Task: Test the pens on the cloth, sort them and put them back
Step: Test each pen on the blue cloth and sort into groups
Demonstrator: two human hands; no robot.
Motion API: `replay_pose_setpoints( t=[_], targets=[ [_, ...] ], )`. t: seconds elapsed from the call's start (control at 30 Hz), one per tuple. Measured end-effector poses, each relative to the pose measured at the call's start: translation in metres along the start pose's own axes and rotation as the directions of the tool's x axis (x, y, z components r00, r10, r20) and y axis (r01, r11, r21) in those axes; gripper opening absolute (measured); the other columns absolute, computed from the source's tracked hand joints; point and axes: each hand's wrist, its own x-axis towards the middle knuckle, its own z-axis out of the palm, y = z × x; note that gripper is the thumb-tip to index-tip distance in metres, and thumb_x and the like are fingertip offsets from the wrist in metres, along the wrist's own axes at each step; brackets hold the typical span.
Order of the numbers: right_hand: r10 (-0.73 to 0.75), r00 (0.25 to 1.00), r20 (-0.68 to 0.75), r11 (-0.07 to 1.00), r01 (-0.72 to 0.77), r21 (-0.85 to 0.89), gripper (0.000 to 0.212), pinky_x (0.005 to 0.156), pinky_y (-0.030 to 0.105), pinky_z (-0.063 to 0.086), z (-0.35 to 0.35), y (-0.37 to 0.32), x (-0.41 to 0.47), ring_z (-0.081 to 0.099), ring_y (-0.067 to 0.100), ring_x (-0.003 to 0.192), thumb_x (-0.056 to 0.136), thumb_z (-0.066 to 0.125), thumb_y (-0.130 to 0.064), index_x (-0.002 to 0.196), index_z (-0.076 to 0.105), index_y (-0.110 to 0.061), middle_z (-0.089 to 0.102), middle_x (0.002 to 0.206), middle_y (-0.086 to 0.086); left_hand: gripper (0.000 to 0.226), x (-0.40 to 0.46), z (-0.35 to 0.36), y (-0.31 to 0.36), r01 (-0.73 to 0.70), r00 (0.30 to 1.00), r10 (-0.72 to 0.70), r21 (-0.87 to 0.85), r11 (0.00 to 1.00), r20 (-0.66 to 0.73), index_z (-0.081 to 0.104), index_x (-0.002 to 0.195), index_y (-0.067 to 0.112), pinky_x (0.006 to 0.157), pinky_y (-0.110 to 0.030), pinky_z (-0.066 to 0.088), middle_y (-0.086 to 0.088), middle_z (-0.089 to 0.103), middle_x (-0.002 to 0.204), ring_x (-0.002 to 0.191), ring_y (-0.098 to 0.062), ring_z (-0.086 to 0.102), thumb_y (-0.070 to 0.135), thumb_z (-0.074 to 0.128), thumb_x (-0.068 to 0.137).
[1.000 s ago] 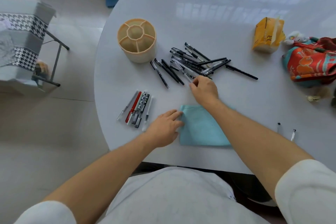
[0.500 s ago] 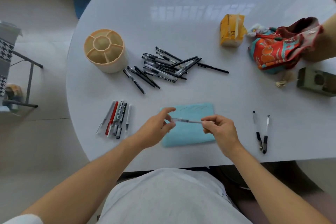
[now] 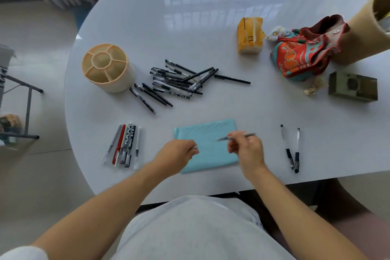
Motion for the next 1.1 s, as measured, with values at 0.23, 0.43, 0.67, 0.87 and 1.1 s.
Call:
replay_pose_setpoints(
  t=[0.23,0.43,0.67,0.87,1.1],
  targets=[
    [-0.174,0.985,-0.005,0.939,0.164,-0.303,0.009,0.076,0.031,0.064,-0.038,-0.019,0.032,0.076,0.021,0.082,0.096,0.068,-0.014,0.094,0.077,-0.017,0.078,0.088,0.000,0.017,0.002,-0.001,-0.016,-0.080,0.991,0.085,0.058,0.995,-0.100,0.065,0.095,0.021,0.077,-0.035,0.049,0.009,0.067,0.098,0.094,-0.017,0.061,0.034,0.055,0.100],
    [-0.305,0.951,0.045,0.788,0.278,-0.549,0.023,0.066,0.040,0.060,-0.021,-0.006,0.035,0.071,0.021,0.071,0.092,0.067,-0.016,0.084,0.071,-0.037,0.074,0.081,-0.016,0.022,0.010,0.015,-0.015,-0.194,0.980,0.197,0.084,0.978,-0.030,0.063,0.086,0.014,0.085,-0.037,0.049,0.003,0.063,0.104,0.104,-0.017,0.058,0.030,0.056,0.100],
    [-0.400,0.916,0.023,0.711,0.326,-0.622,0.029,0.071,0.035,0.060,-0.021,-0.014,0.041,0.070,0.006,0.074,0.095,0.065,-0.018,0.084,0.064,-0.045,0.070,0.080,-0.023,0.022,0.008,0.017,-0.025,-0.163,0.986,0.165,0.105,0.981,-0.010,0.068,0.089,0.015,0.091,-0.032,0.049,0.007,0.062,0.126,0.120,-0.012,0.056,0.031,0.056,0.099],
    [-0.337,0.941,-0.023,0.813,0.279,-0.511,0.021,0.067,0.041,0.062,-0.017,-0.023,0.033,0.072,0.017,0.070,0.093,0.065,-0.019,0.083,0.069,-0.037,0.074,0.082,-0.019,0.024,0.009,0.014,-0.022,-0.125,0.992,0.126,0.057,0.991,-0.005,0.067,0.088,0.015,0.091,-0.034,0.050,0.008,0.065,0.124,0.120,-0.010,0.057,0.032,0.055,0.099],
    [-0.113,0.970,0.216,0.974,0.151,-0.168,0.005,0.064,0.038,0.061,0.005,-0.014,-0.001,0.068,0.023,0.066,0.086,0.068,-0.012,0.087,0.069,-0.007,0.073,0.077,0.017,0.023,0.010,0.013,-0.013,-0.095,0.991,0.094,-0.008,0.995,-0.096,0.072,0.100,0.017,0.088,-0.032,0.051,0.007,0.069,0.123,0.108,-0.012,0.063,0.035,0.058,0.099]
  ],
)
